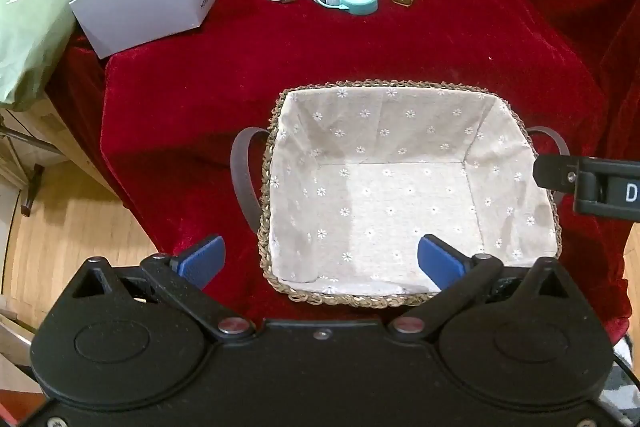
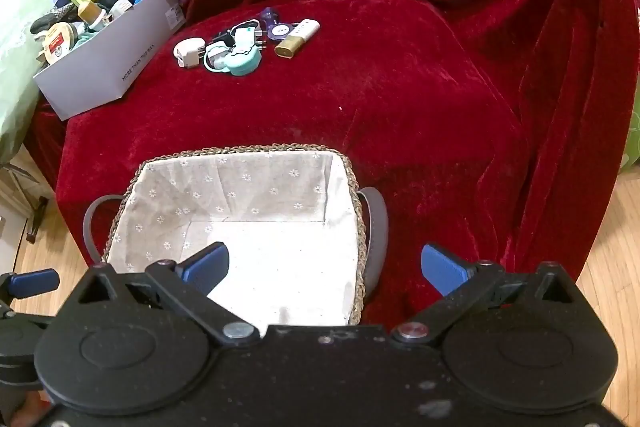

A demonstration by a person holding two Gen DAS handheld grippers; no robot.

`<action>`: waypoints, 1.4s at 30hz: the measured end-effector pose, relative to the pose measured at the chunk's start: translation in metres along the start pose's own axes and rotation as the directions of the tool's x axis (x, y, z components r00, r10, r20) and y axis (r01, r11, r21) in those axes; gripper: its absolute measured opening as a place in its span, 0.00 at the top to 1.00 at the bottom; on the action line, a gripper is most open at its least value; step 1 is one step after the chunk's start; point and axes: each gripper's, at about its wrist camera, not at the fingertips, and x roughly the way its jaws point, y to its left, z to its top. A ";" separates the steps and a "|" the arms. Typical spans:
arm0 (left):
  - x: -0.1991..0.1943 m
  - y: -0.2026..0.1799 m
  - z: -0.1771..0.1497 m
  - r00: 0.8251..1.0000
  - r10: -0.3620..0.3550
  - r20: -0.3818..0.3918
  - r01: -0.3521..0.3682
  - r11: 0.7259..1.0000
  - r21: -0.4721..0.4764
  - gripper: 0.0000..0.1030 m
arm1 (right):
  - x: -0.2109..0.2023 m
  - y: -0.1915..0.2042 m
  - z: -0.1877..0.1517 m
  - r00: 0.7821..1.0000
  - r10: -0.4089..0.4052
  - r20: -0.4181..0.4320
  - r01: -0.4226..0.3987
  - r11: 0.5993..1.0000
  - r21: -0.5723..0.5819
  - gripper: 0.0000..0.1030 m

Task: Organize rigid objects

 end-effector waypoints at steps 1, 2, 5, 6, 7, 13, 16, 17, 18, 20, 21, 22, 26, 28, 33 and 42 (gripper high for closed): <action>0.000 0.000 0.000 1.000 -0.001 -0.001 0.001 1.000 -0.002 0.03 | 0.000 -0.001 0.000 1.000 0.000 0.000 0.000 1.000 0.000 0.00; 0.001 0.000 0.000 1.000 -0.002 -0.002 0.002 1.000 -0.002 0.03 | -0.001 -0.001 0.000 1.000 0.000 0.000 0.000 1.000 0.000 0.00; 0.002 0.000 0.000 1.000 -0.008 -0.008 0.008 1.000 0.001 0.03 | -0.001 -0.002 0.000 1.000 0.000 -0.004 0.000 1.000 -0.008 0.00; 0.002 0.001 -0.001 1.000 -0.009 -0.009 0.009 1.000 -0.001 0.03 | -0.001 -0.003 0.000 1.000 0.001 -0.005 -0.001 1.000 -0.011 0.00; 0.002 0.001 -0.001 1.000 -0.010 -0.010 0.010 1.000 -0.002 0.03 | -0.002 -0.003 -0.001 1.000 0.001 -0.008 -0.001 1.000 -0.013 0.00; 0.002 0.003 0.000 1.000 -0.016 -0.010 0.016 1.000 -0.007 0.03 | 0.004 0.000 -0.001 1.000 -0.006 -0.009 0.006 1.000 -0.016 0.00; 0.003 0.003 0.000 1.000 -0.018 -0.013 0.018 1.000 -0.009 0.03 | 0.002 0.005 0.001 1.000 -0.006 -0.017 0.005 1.000 -0.012 0.00; 0.003 0.003 0.000 1.000 -0.018 -0.014 0.018 1.000 -0.008 0.03 | 0.002 0.005 0.000 1.000 -0.002 -0.011 0.002 1.000 -0.010 0.00; 0.003 0.003 0.000 1.000 -0.019 -0.015 0.018 1.000 -0.007 0.03 | 0.002 0.005 0.000 1.000 0.001 -0.008 -0.001 1.000 -0.008 0.00; 0.003 0.003 0.000 1.000 -0.017 -0.015 0.017 1.000 -0.007 0.03 | 0.002 0.004 -0.001 1.000 0.004 0.000 -0.004 1.000 -0.006 0.00; 0.003 0.002 0.000 1.000 -0.018 -0.015 0.018 1.000 -0.006 0.03 | 0.002 0.004 0.000 1.000 0.002 -0.001 -0.002 1.000 -0.008 0.00; 0.003 0.002 0.000 1.000 -0.020 -0.016 0.020 1.000 -0.005 0.03 | 0.002 0.004 0.000 1.000 0.001 -0.003 -0.001 1.000 -0.009 0.00; 0.003 0.001 0.000 1.000 -0.020 -0.020 0.020 1.000 0.000 0.03 | 0.003 0.004 -0.001 1.000 -0.002 -0.005 0.002 1.000 -0.011 0.00; 0.003 0.001 0.000 1.000 -0.019 -0.020 0.020 1.000 0.000 0.03 | 0.004 0.005 -0.001 1.000 -0.003 -0.003 0.002 1.000 -0.013 0.00; 0.005 0.002 0.000 1.000 -0.022 -0.022 0.022 1.000 -0.006 0.03 | 0.005 0.005 -0.001 1.000 -0.006 -0.009 0.006 1.000 -0.014 0.00; 0.008 0.004 0.001 0.999 -0.027 -0.034 0.027 1.000 -0.008 0.03 | 0.011 0.007 0.000 1.000 -0.015 -0.027 0.014 1.000 -0.028 0.00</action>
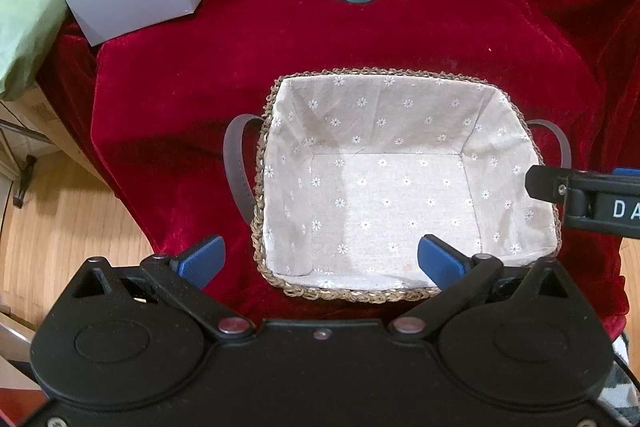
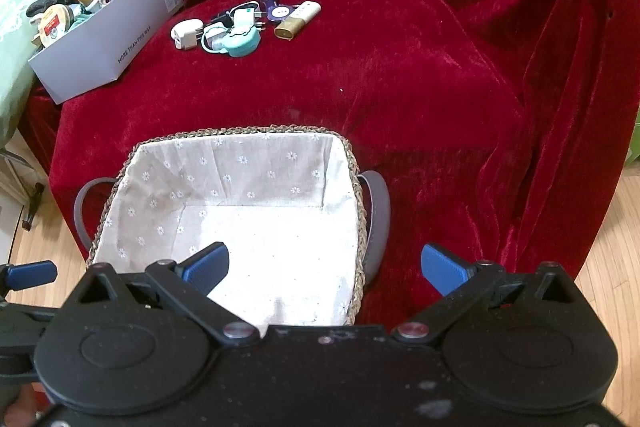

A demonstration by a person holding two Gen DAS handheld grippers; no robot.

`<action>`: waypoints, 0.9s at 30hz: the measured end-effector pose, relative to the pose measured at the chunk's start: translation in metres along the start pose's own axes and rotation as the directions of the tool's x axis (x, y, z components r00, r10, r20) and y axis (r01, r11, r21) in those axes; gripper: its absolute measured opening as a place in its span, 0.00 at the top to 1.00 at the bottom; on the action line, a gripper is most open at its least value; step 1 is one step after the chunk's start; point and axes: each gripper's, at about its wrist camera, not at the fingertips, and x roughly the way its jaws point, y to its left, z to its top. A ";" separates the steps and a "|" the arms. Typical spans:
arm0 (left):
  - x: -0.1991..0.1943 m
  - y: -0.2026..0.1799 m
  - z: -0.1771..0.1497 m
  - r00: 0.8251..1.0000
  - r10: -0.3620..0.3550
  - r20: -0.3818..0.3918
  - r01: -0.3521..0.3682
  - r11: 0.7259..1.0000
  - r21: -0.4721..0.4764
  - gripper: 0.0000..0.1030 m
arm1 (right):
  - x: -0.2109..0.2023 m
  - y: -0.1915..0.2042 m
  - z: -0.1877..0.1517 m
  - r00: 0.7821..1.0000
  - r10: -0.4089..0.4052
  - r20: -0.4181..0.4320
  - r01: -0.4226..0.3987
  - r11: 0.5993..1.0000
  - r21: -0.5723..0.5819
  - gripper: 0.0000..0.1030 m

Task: Organize rigid objects

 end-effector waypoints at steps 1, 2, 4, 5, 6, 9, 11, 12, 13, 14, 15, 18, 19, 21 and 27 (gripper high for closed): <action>0.000 0.000 0.000 1.000 -0.001 -0.001 0.001 1.000 0.000 0.03 | 0.001 0.000 0.000 1.000 0.004 0.000 -0.004 1.000 0.000 0.00; 0.001 0.000 0.001 1.000 -0.003 -0.001 0.003 1.000 0.000 0.03 | 0.002 0.001 0.001 1.000 0.003 -0.001 -0.003 1.000 -0.004 0.00; 0.002 0.001 0.002 1.000 -0.005 0.000 0.005 1.000 0.000 0.03 | 0.004 0.002 0.002 1.000 0.005 0.000 -0.005 1.000 -0.009 0.00; 0.002 0.001 0.003 1.000 -0.005 -0.001 0.005 1.000 -0.001 0.03 | 0.005 0.002 0.002 1.000 0.011 0.002 -0.011 1.000 -0.008 0.00; 0.003 0.002 0.003 1.000 -0.004 -0.003 0.004 1.000 -0.002 0.03 | 0.006 0.002 0.003 1.000 0.014 -0.002 -0.014 1.000 -0.007 0.00; 0.005 0.002 0.005 1.000 -0.006 -0.012 0.006 1.000 -0.005 0.03 | 0.009 0.003 0.005 1.000 0.011 -0.026 -0.011 1.000 -0.007 0.00; 0.007 0.003 0.007 1.000 -0.006 -0.019 0.006 1.000 -0.007 0.03 | 0.012 0.003 0.007 0.999 0.010 -0.037 -0.010 1.000 -0.010 0.00; 0.008 0.003 0.008 1.000 -0.007 -0.024 0.007 1.000 -0.007 0.03 | 0.014 0.004 0.008 0.999 0.005 -0.051 -0.006 1.000 -0.014 0.00; 0.010 0.003 0.009 1.000 -0.009 -0.027 0.009 1.000 -0.007 0.03 | 0.016 0.004 0.010 0.998 0.000 -0.063 -0.001 1.000 -0.019 0.00; 0.011 0.004 0.012 0.999 -0.012 -0.031 0.012 1.000 -0.008 0.03 | 0.018 0.004 0.011 0.995 0.019 -0.094 -0.020 1.000 -0.003 0.00; 0.012 0.005 0.014 0.999 -0.015 -0.034 0.015 1.000 -0.010 0.03 | 0.021 0.004 0.013 0.995 0.014 -0.097 -0.015 1.000 -0.006 0.00; 0.014 0.008 0.024 0.999 -0.023 -0.031 0.023 1.000 -0.021 0.03 | 0.027 0.006 0.024 0.996 0.012 -0.092 -0.013 1.000 -0.009 0.00; 0.014 0.009 0.028 0.999 -0.025 -0.026 0.025 0.999 -0.025 0.03 | 0.028 0.006 0.027 0.995 0.010 -0.096 -0.011 1.000 -0.007 0.00; 0.017 0.013 0.037 0.999 -0.027 -0.018 0.027 0.999 -0.026 0.03 | 0.031 0.006 0.038 0.997 -0.006 -0.079 0.005 1.000 -0.014 0.00; 0.027 0.026 0.073 1.000 -0.025 0.006 0.026 0.998 -0.057 0.04 | 0.038 0.008 0.082 0.998 -0.066 -0.016 0.065 0.996 -0.054 0.00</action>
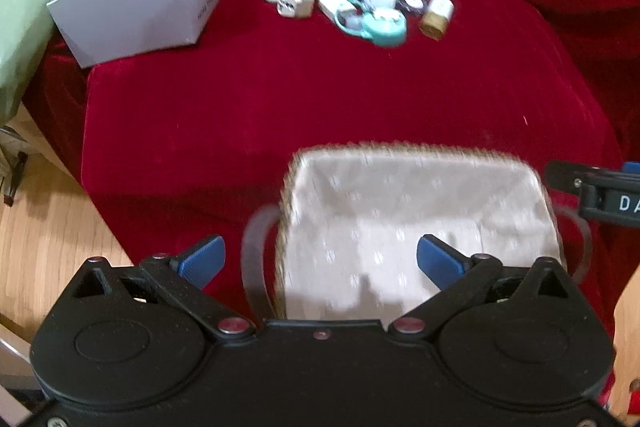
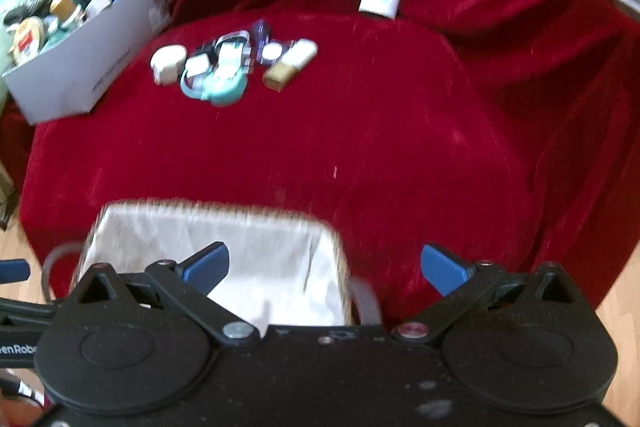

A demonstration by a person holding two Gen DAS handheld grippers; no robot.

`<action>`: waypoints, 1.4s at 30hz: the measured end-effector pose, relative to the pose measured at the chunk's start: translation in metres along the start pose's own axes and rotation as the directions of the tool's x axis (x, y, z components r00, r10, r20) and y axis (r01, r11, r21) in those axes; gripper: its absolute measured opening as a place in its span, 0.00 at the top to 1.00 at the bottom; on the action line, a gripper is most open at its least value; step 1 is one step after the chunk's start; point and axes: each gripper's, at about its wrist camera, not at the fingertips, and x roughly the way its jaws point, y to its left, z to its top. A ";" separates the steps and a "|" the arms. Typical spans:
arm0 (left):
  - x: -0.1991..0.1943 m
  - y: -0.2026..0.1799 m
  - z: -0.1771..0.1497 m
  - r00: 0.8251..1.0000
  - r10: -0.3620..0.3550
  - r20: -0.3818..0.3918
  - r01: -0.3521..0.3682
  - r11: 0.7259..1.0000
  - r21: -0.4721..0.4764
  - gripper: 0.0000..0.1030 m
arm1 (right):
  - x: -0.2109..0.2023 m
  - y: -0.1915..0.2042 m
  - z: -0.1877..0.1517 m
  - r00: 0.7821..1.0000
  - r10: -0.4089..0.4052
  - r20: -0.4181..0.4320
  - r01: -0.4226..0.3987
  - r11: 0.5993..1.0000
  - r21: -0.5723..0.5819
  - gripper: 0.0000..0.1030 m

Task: Organize rigid objects
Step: 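Grasp the teal bear sanitizer holder with the left tool while the right tool grasps the gold tube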

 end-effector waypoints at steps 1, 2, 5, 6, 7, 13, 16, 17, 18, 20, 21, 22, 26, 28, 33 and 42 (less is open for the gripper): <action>0.002 0.002 0.006 1.000 0.001 0.005 -0.001 1.000 -0.002 0.04 | 0.005 0.001 0.010 0.999 -0.017 -0.030 0.016 1.000 -0.013 0.00; 0.004 0.003 0.012 1.000 0.004 0.011 -0.004 1.000 -0.005 0.04 | 0.010 0.003 0.018 0.998 -0.035 -0.049 0.034 0.999 -0.029 0.00; 0.010 0.007 0.030 1.000 0.001 0.030 -0.001 1.000 0.004 0.04 | 0.025 0.010 0.041 0.996 -0.059 -0.074 0.052 0.995 -0.090 0.00; 0.013 0.007 0.036 0.999 -0.004 0.033 0.004 1.000 0.014 0.04 | 0.030 0.010 0.046 0.997 -0.042 -0.069 0.036 0.996 -0.080 0.00; 0.016 0.007 0.043 0.999 -0.009 0.036 0.008 1.000 0.025 0.04 | 0.035 0.010 0.052 0.997 -0.033 -0.075 0.028 0.998 -0.063 0.00; 0.039 0.010 0.086 0.998 -0.050 0.033 0.049 0.998 0.026 0.04 | 0.073 0.007 0.093 0.984 0.080 -0.159 -0.079 0.997 0.012 0.00; 0.052 0.013 0.104 0.998 -0.049 0.034 0.049 0.999 -0.010 0.04 | 0.087 0.006 0.119 0.989 0.076 -0.123 -0.073 0.997 0.027 0.00; 0.057 0.014 0.110 0.999 -0.042 0.032 0.043 0.999 -0.017 0.04 | 0.093 0.004 0.128 0.990 0.072 -0.120 -0.068 0.997 0.039 0.00; 0.061 0.015 0.114 0.999 -0.040 0.030 0.040 0.999 -0.021 0.04 | 0.100 0.003 0.138 0.990 0.067 -0.122 -0.061 0.997 0.051 0.00; 0.069 0.017 0.122 0.999 -0.039 0.019 0.039 0.999 -0.033 0.04 | 0.115 0.002 0.157 0.989 0.075 -0.126 -0.067 0.995 0.071 0.01; 0.072 0.019 0.126 0.999 -0.039 0.012 0.039 0.998 -0.043 0.04 | 0.122 0.003 0.165 0.989 0.077 -0.129 -0.067 0.995 0.077 0.04; 0.076 0.020 0.129 0.999 -0.039 0.003 0.039 0.998 -0.051 0.04 | 0.130 0.004 0.174 0.988 0.076 -0.137 -0.066 0.995 0.081 0.08; 0.091 0.022 0.144 0.999 -0.036 -0.029 0.034 0.997 -0.068 0.04 | 0.157 0.013 0.198 0.985 0.063 -0.161 -0.051 0.996 0.078 0.43; 0.096 0.022 0.149 0.999 -0.038 -0.036 0.035 0.997 -0.068 0.04 | 0.168 0.017 0.206 0.984 0.063 -0.165 -0.051 0.996 0.075 0.53; 0.105 0.022 0.162 0.999 -0.019 -0.025 0.017 0.997 -0.075 0.04 | 0.189 0.027 0.221 0.983 0.080 -0.162 -0.068 0.995 0.078 0.54; 0.122 0.023 0.181 0.989 -0.133 -0.070 0.118 0.975 -0.189 0.04 | 0.204 0.029 0.227 0.984 0.048 -0.172 -0.037 0.997 0.066 0.70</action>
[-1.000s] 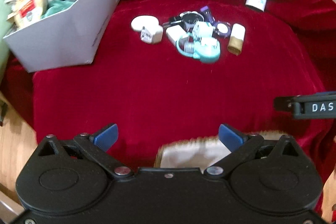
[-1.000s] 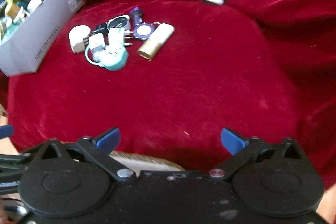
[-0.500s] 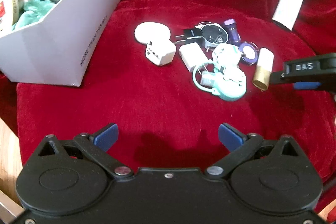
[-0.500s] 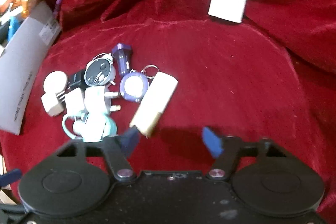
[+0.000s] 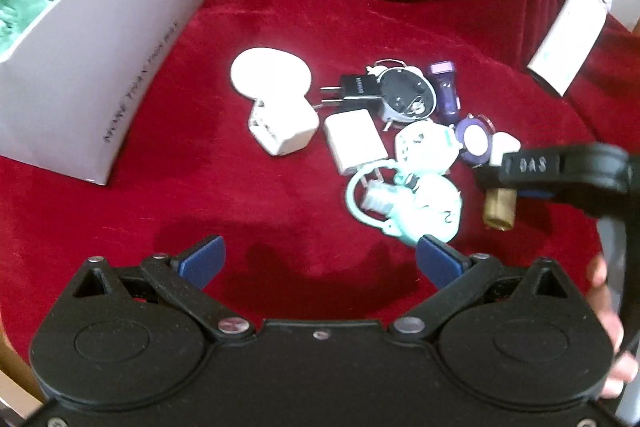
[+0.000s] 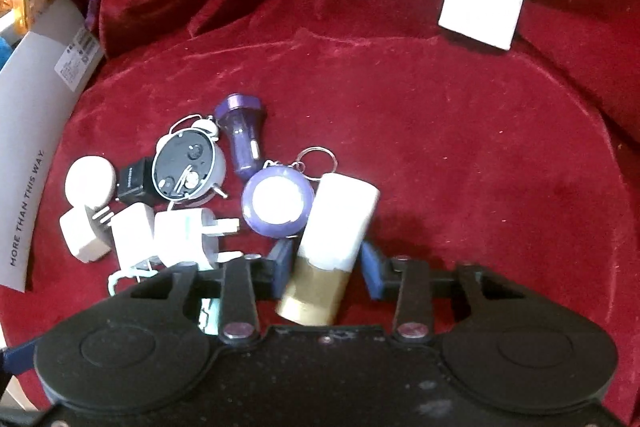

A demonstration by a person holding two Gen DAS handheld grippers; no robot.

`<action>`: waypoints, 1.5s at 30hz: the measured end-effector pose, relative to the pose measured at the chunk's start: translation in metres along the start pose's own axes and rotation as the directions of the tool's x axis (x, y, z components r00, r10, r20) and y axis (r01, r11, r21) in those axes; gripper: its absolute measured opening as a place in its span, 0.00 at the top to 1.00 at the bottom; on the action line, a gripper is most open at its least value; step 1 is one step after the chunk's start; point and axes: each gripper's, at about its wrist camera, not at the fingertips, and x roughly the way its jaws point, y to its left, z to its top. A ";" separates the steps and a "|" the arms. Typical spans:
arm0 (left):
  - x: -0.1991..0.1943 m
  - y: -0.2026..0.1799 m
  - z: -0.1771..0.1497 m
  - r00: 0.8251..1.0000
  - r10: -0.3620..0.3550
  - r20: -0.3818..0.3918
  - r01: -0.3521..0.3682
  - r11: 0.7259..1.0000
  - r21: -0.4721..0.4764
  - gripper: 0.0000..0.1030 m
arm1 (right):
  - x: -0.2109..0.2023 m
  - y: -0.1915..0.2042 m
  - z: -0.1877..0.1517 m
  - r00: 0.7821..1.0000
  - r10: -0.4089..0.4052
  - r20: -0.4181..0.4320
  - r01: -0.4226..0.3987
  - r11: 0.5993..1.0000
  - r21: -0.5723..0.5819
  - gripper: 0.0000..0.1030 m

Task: Organize rigid objects
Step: 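Grasp the teal bear sanitizer holder with the left tool while the right tool grasps the gold tube, then lower both held items into the basket and open both tools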

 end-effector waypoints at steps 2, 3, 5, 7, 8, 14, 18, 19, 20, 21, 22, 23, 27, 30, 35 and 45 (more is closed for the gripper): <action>0.001 -0.006 0.004 1.000 -0.023 -0.003 0.023 1.000 -0.007 0.04 | -0.002 -0.010 -0.001 1.000 0.002 -0.003 -0.002 1.000 0.013 0.71; 0.002 -0.010 0.006 1.000 -0.031 -0.002 0.031 1.000 -0.006 0.04 | -0.004 -0.016 -0.002 1.000 0.003 -0.005 -0.003 1.000 0.023 0.71; 0.004 -0.021 0.011 0.999 -0.038 -0.003 0.038 0.999 0.006 0.04 | -0.008 -0.028 -0.007 1.000 -0.004 -0.004 0.004 0.999 0.039 0.71; 0.009 -0.033 0.015 0.999 -0.041 -0.011 0.042 0.999 0.031 0.04 | -0.013 -0.039 -0.011 1.000 -0.008 -0.001 0.008 0.999 0.051 0.71; 0.012 -0.038 0.017 0.999 -0.045 -0.018 0.045 0.998 0.043 0.04 | -0.014 -0.044 -0.013 1.000 -0.005 -0.002 0.005 0.998 0.059 0.71; 0.032 -0.057 0.025 0.997 -0.046 -0.057 0.050 0.996 0.074 0.04 | -0.012 -0.063 -0.016 1.000 0.018 -0.006 -0.017 0.996 0.092 0.70; 0.043 -0.063 0.029 0.997 -0.020 -0.071 0.028 0.994 0.109 0.25 | -0.011 -0.063 -0.016 1.000 0.024 -0.003 -0.024 0.996 0.085 0.70; 0.046 -0.065 0.030 0.997 -0.004 -0.073 0.012 0.993 0.120 0.30 | -0.010 -0.062 -0.016 1.000 0.022 -0.001 -0.022 0.996 0.081 0.70; 0.047 -0.065 0.030 0.998 0.016 -0.066 -0.007 0.992 0.129 0.33 | -0.010 -0.062 -0.016 1.000 0.019 0.000 -0.019 0.997 0.076 0.70; 0.047 -0.065 0.030 0.998 0.023 -0.058 -0.014 0.990 0.140 0.36 | -0.010 -0.060 -0.016 1.000 0.018 0.000 -0.018 0.997 0.072 0.70; 0.046 -0.065 0.029 0.998 0.017 -0.053 -0.008 0.988 0.154 0.36 | -0.010 -0.057 -0.018 1.000 0.014 0.000 -0.014 0.997 0.069 0.70; 0.045 -0.065 0.028 0.999 0.013 -0.049 -0.004 0.986 0.166 0.36 | -0.011 -0.056 -0.019 1.000 0.011 0.000 -0.011 0.998 0.066 0.70; 0.035 -0.061 0.026 0.999 0.004 -0.045 0.004 0.983 0.181 0.36 | -0.014 -0.048 -0.024 1.000 -0.004 -0.001 0.004 0.999 0.037 0.70; 0.026 -0.059 0.025 0.999 0.004 -0.040 0.003 0.981 0.193 0.36 | -0.018 -0.047 -0.027 1.000 0.017 -0.008 -0.016 0.999 0.035 0.71; 0.004 -0.048 0.018 1.000 -0.001 -0.028 0.007 0.980 0.197 0.36 | -0.035 -0.048 -0.040 0.999 0.052 -0.009 -0.052 0.998 0.037 0.71; -0.034 -0.027 -0.029 0.999 -0.028 -0.036 0.036 0.972 0.233 0.36 | -0.071 -0.043 -0.088 0.995 0.094 -0.015 -0.094 0.995 0.020 0.72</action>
